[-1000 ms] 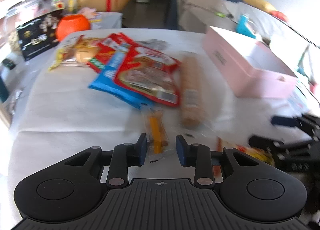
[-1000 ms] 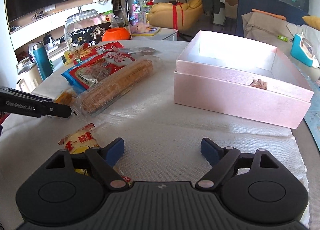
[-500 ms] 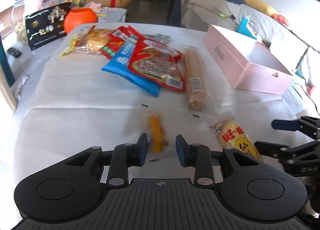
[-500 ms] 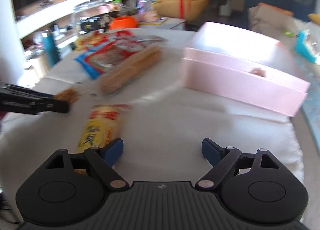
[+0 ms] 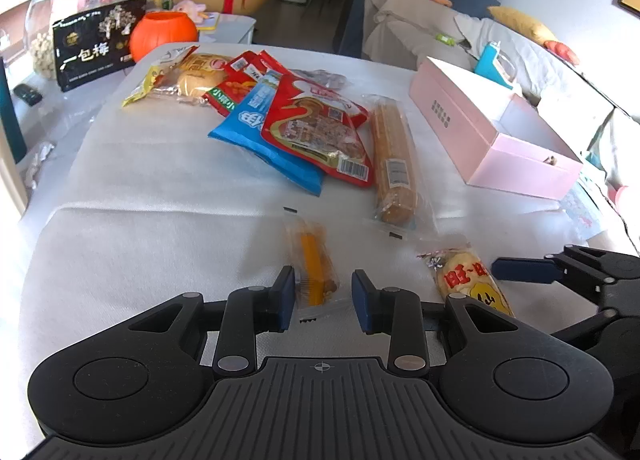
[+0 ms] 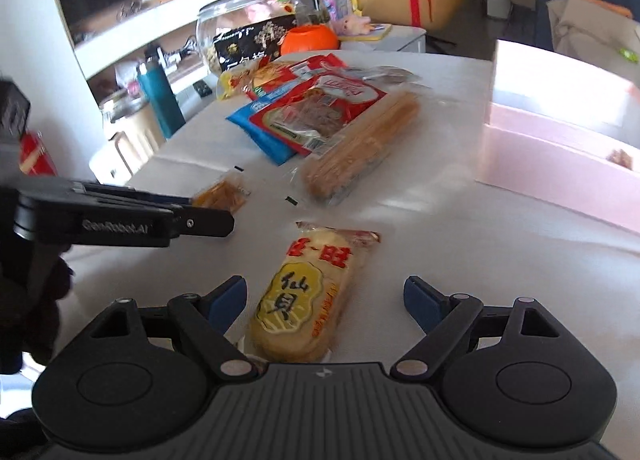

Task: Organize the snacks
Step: 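Lower the right tool onto the long wrapped bread stick and close it, then lift the bread stick with the right tool and drop it into the pink box, then grasp the red roast-duck pouch with the left tool while right tool moves over the rice cracker pack, then lift the red pouch off the table with the left tool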

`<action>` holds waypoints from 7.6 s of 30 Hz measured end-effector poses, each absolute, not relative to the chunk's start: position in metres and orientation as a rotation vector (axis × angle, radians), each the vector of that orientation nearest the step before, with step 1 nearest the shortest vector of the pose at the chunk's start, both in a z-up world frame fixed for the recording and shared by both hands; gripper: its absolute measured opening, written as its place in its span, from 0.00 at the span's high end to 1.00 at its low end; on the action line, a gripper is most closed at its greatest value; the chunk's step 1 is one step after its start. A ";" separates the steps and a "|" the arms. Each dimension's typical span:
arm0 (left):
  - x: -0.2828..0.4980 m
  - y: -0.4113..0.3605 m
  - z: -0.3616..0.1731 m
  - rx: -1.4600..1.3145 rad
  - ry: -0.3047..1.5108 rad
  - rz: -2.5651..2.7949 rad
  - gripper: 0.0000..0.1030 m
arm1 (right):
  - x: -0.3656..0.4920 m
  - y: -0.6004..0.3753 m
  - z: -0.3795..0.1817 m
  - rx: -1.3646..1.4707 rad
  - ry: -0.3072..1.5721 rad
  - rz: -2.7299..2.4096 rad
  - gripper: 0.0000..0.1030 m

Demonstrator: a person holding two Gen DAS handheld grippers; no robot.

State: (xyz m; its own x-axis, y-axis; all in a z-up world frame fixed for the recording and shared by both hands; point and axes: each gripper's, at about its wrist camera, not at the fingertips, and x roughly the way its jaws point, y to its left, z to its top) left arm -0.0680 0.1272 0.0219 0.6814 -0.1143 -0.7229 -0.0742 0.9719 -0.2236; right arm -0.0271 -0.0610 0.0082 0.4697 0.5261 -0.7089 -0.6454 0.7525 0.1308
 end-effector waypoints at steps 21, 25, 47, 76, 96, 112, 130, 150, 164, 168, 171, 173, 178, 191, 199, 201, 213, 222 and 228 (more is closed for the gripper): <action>-0.074 0.131 0.018 -0.282 0.783 -0.036 0.66 | -0.001 -0.043 0.033 -0.181 0.783 0.723 0.11; -0.075 0.131 0.017 -0.286 0.774 -0.033 0.66 | 0.049 -0.029 0.049 -0.054 0.794 0.650 0.11; -0.067 0.098 0.022 -0.227 0.807 -0.101 0.66 | 0.019 -0.095 0.110 -0.146 0.673 0.669 0.95; -0.059 0.086 0.047 -0.178 0.747 -0.151 0.72 | 0.003 -0.138 0.129 -0.076 0.662 0.663 0.73; 0.080 0.087 0.102 -0.170 0.602 -0.203 0.73 | 0.108 -0.181 0.138 -0.091 0.661 0.369 0.41; 0.089 0.088 0.036 0.056 0.758 -0.116 0.60 | 0.015 -0.124 0.048 -0.124 0.816 0.603 0.33; 0.069 0.104 0.024 0.000 0.744 -0.067 0.37 | -0.033 -0.070 0.030 -0.117 1.084 0.831 0.26; 0.069 0.072 0.017 0.147 0.751 -0.088 0.32 | 0.004 -0.138 0.022 -0.182 0.761 0.420 0.41; -0.002 0.067 0.024 0.005 0.764 -0.259 0.49 | 0.022 -0.155 -0.005 -0.086 0.727 0.328 0.18; -0.018 0.067 0.031 -0.065 0.772 -0.318 0.54 | 0.022 -0.156 -0.005 -0.083 0.727 0.333 0.16; -0.020 0.075 0.041 -0.077 0.737 -0.252 0.54 | 0.021 -0.158 -0.005 -0.081 0.727 0.334 0.15; -0.019 0.087 0.045 -0.130 0.722 -0.206 0.54 | 0.021 -0.158 -0.005 -0.080 0.726 0.335 0.15; -0.015 0.084 0.040 -0.136 0.782 -0.251 0.54 | 0.021 -0.158 -0.004 -0.075 0.725 0.336 0.15; -0.018 0.040 0.016 0.099 0.844 -0.284 0.17 | 0.021 -0.157 -0.004 -0.073 0.726 0.336 0.14; 0.004 0.042 0.013 0.068 0.847 -0.278 0.12 | 0.021 -0.156 -0.004 -0.074 0.726 0.336 0.14; 0.012 0.042 0.012 0.071 0.842 -0.275 0.11 | 0.020 -0.156 -0.005 -0.073 0.725 0.336 0.14; 0.026 0.057 0.012 -0.056 0.814 -0.264 0.19 | 0.021 -0.156 -0.005 -0.070 0.725 0.337 0.13; -0.013 0.067 0.032 -0.132 0.801 -0.193 0.40 | 0.021 -0.157 -0.003 -0.058 0.723 0.347 0.13; -0.027 0.072 0.053 -0.135 0.756 -0.174 0.87 | 0.022 -0.159 -0.003 -0.056 0.723 0.348 0.13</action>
